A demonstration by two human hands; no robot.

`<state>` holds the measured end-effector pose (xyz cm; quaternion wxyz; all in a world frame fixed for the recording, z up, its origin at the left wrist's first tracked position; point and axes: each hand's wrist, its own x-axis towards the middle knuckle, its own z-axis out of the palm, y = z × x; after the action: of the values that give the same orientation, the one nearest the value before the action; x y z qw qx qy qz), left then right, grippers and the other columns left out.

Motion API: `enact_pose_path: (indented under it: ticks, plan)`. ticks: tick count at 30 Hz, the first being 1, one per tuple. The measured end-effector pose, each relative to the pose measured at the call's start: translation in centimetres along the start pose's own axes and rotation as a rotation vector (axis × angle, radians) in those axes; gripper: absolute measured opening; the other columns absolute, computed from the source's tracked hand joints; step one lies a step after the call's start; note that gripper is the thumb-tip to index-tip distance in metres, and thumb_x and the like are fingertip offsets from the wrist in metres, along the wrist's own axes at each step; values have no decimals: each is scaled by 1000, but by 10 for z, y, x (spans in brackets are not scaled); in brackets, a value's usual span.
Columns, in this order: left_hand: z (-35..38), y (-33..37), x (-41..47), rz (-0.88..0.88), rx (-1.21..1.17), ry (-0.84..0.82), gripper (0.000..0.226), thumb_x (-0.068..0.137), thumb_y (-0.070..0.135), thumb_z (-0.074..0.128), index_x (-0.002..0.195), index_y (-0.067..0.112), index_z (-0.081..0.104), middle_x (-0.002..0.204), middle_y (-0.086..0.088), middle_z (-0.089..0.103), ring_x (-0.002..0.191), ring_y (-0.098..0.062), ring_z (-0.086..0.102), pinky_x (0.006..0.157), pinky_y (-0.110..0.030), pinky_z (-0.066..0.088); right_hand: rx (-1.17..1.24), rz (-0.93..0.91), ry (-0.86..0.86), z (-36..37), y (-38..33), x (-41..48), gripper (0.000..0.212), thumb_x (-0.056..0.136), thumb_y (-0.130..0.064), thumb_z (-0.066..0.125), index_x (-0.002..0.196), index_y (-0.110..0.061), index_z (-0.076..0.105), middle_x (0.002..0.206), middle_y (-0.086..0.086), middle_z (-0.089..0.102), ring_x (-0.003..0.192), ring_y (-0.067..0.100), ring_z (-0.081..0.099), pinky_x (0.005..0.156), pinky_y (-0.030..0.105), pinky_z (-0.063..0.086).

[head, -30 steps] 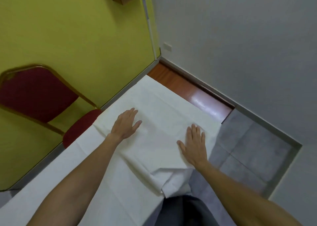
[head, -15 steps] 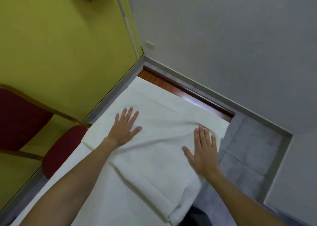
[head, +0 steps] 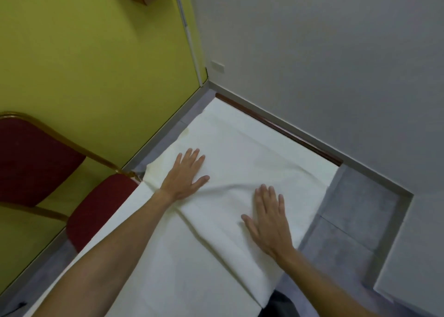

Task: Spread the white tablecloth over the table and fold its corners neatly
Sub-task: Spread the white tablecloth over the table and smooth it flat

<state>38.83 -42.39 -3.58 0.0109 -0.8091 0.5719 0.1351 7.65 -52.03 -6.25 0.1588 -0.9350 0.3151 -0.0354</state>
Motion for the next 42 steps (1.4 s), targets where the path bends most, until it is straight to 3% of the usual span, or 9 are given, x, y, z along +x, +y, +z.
enact_pose_path:
  ticks: [7, 16, 22, 27, 29, 33, 37, 42]
  plan:
    - [31, -11, -44, -72, -28, -35, 75, 98, 64, 17, 158, 18, 9, 166, -3, -3, 153, -23, -7, 124, -48, 5, 0, 81, -61, 25, -50, -24, 80, 99, -57, 40, 155, -2, 28, 164, 16, 23, 154, 33, 16, 122, 58, 15]
    - [38, -15, -35, -41, -16, 17, 78, 97, 65, 18, 158, 16, 8, 166, -3, -4, 153, -24, -7, 123, -47, 3, -39, 121, -51, 16, 5, -26, 77, 101, -57, 34, 158, -8, 21, 168, 7, 14, 155, 25, 13, 124, 54, 8]
    - [37, -17, -34, -28, -33, 35, 83, 95, 68, 18, 158, 14, 10, 166, -5, -1, 153, -23, -5, 123, -45, 1, -25, 187, -45, 4, 21, -28, 74, 103, -56, 26, 157, -4, 23, 165, 13, 14, 153, 31, 16, 124, 48, 6]
    - [15, -23, -11, -37, -38, 42, 86, 93, 69, 20, 158, 14, 10, 165, -8, 4, 153, -25, 0, 123, -44, 4, -20, 392, 38, -18, 54, -9, 76, 101, -56, 26, 153, 0, 29, 161, 20, 28, 150, 39, 23, 121, 57, 22]
    - [6, -22, 5, -25, -32, 47, 84, 93, 67, 18, 157, 14, 14, 165, -8, 9, 153, -26, 3, 123, -44, 5, -33, 381, 33, -22, 66, 5, 78, 101, -56, 24, 153, 1, 29, 160, 21, 29, 150, 40, 24, 121, 57, 23]
    - [-5, -15, 44, 3, 1, 46, 82, 93, 66, 16, 156, 14, 21, 164, -9, 15, 152, -29, 9, 122, -45, 10, -55, 317, -16, -21, 88, 31, 84, 98, -64, 19, 157, -4, 17, 166, 15, 16, 154, 34, 10, 124, 48, 8]
    - [-3, -2, 84, -22, -44, 43, 75, 99, 59, 30, 156, 13, 17, 165, -9, 10, 152, -29, 6, 122, -47, 8, -50, 266, 33, -11, 99, 34, 78, 101, -64, 10, 159, -13, 17, 167, 8, 8, 154, 25, -1, 125, 42, -1]
    - [11, -3, 110, -3, -14, 104, 71, 101, 58, 29, 157, 15, 17, 165, -7, 12, 152, -29, 8, 121, -51, 11, 21, 238, 200, -1, 105, 36, 54, 108, -44, 24, 154, -18, 37, 164, 4, 26, 154, 25, 16, 126, 45, 12]
